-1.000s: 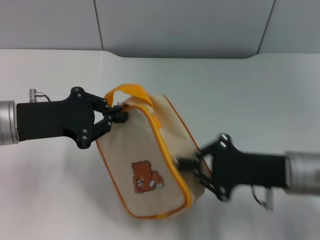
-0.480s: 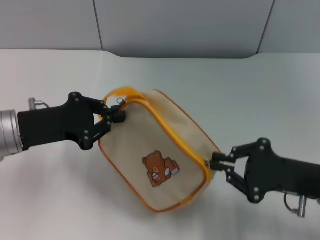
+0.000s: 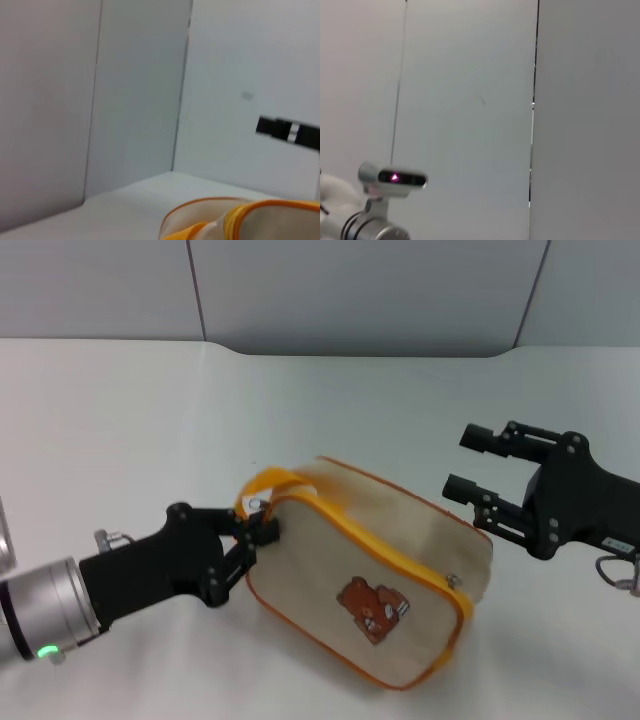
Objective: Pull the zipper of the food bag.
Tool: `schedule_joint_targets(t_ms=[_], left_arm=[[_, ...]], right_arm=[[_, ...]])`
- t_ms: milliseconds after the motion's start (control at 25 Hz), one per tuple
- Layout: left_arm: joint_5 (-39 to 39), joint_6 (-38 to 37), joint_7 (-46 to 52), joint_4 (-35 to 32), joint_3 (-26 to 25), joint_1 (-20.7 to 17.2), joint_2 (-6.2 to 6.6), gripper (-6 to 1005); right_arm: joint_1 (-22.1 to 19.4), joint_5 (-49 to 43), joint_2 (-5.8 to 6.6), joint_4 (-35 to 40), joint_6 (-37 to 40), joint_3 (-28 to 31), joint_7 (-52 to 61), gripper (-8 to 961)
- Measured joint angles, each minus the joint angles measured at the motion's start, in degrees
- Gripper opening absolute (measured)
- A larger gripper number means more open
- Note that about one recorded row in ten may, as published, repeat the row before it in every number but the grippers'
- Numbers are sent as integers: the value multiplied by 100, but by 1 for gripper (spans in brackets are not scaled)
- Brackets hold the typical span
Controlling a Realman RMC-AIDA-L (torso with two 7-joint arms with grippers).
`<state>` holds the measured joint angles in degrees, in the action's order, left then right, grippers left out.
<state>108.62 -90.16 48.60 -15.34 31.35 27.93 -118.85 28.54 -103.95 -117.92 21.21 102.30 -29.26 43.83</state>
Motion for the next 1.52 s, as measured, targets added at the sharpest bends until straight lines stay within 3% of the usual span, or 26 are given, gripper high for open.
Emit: schedule_joint_targets(t_ms=[200,400,600,640,680,760,880,1040,1360,1520], left_arm=[[-45,372,-311,366,-184,-95,-10,56],[-22,338,-382,323,-160,-120,25,48],[-39,-399,198,-415,-166,-308,197,245],[-47,-833,534,-695,-171,-322,329,290],[-47,-833,534,-695,-171,-322,329,334],[30,-1348,947,-808,-77,-184,548,424],[149,-1818,1207,-801,270,75,747,555],[167,-2039,1296,-844,785,219,760,725],[169,-1975,1311,-881,911,210,714,825],[169,-1965,1306,-888,915,197,709,825]], right_arm=[[75,6,-25,-6,-96,-2,12,474],[98,3,-10,-34,-122,-30,82,702],[152,-43,61,-33,-16,-58,524,767],[180,-71,104,-15,76,-88,760,767],[218,-117,148,0,171,-131,987,767],[295,-238,253,28,371,-266,1427,767],[402,-533,449,71,651,-616,1892,768],[500,-979,512,136,639,-755,2060,767],[466,-1003,426,224,535,-736,2011,767],[465,-1005,418,227,515,-744,2006,768]])
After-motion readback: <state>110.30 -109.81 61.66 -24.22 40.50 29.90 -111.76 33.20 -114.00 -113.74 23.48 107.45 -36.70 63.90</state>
